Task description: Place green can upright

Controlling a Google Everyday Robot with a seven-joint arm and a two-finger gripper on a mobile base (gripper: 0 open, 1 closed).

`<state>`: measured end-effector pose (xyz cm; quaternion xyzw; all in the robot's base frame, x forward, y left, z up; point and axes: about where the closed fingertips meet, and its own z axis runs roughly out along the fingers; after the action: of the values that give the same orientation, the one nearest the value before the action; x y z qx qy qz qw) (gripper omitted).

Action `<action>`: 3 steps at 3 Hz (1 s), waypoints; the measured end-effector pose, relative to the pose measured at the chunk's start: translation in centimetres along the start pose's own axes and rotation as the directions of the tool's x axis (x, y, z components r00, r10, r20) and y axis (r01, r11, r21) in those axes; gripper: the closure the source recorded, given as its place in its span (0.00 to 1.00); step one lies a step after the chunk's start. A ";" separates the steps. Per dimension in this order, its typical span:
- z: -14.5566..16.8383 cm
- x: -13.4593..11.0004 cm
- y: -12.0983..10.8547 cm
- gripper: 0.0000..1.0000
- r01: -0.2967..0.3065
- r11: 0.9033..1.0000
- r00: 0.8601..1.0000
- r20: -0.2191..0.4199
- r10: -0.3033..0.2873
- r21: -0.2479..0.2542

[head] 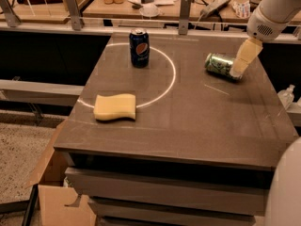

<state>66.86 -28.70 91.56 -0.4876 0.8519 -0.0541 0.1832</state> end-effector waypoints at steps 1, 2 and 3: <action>2.3 -2.2 -0.9 0.00 0.025 0.999 0.999 0.037 -0.024 -0.033; 5.9 -4.3 -1.0 0.02 0.012 0.996 1.000 0.024 -0.010 -0.092; 7.7 -5.6 -0.8 0.23 0.009 0.992 1.000 0.012 -0.007 -0.125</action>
Offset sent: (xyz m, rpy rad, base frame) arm 0.0752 0.0412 -0.0431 0.0743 0.1204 0.0312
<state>72.90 -23.68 86.10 -0.5019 0.8505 0.0014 0.1573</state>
